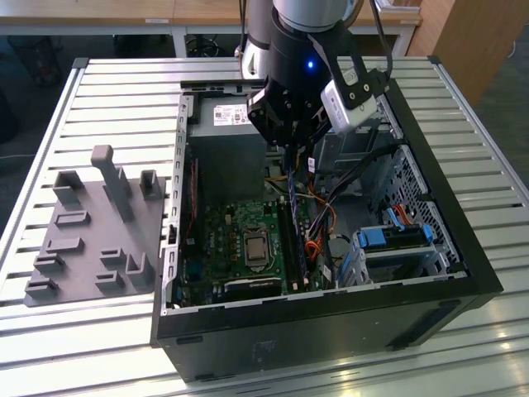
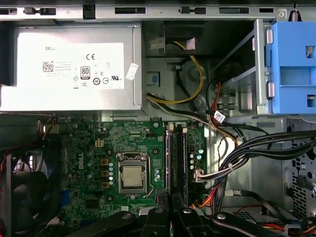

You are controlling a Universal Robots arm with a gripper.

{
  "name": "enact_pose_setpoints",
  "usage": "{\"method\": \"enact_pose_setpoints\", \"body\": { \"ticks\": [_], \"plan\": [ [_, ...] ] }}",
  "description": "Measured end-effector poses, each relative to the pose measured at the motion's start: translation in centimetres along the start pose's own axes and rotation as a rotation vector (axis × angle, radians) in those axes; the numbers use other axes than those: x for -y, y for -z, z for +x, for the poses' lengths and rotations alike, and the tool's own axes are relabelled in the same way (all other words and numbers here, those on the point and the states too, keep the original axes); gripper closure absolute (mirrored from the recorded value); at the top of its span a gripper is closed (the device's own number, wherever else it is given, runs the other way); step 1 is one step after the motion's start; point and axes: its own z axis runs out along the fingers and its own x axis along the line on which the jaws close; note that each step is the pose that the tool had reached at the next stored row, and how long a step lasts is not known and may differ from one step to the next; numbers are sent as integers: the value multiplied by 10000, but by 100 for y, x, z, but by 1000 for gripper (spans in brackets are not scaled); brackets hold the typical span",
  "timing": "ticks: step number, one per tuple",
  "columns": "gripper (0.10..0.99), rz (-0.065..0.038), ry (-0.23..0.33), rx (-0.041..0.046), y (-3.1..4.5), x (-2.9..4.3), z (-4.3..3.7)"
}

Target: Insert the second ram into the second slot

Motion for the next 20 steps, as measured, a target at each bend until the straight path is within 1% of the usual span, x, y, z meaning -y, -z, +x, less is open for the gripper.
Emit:
{"method": "enact_pose_setpoints", "body": {
  "ticks": [10,20],
  "plan": [
    [949,1,1,1,-31,1,0],
    [949,0,1,2,-86,3,3]
  ]
}}
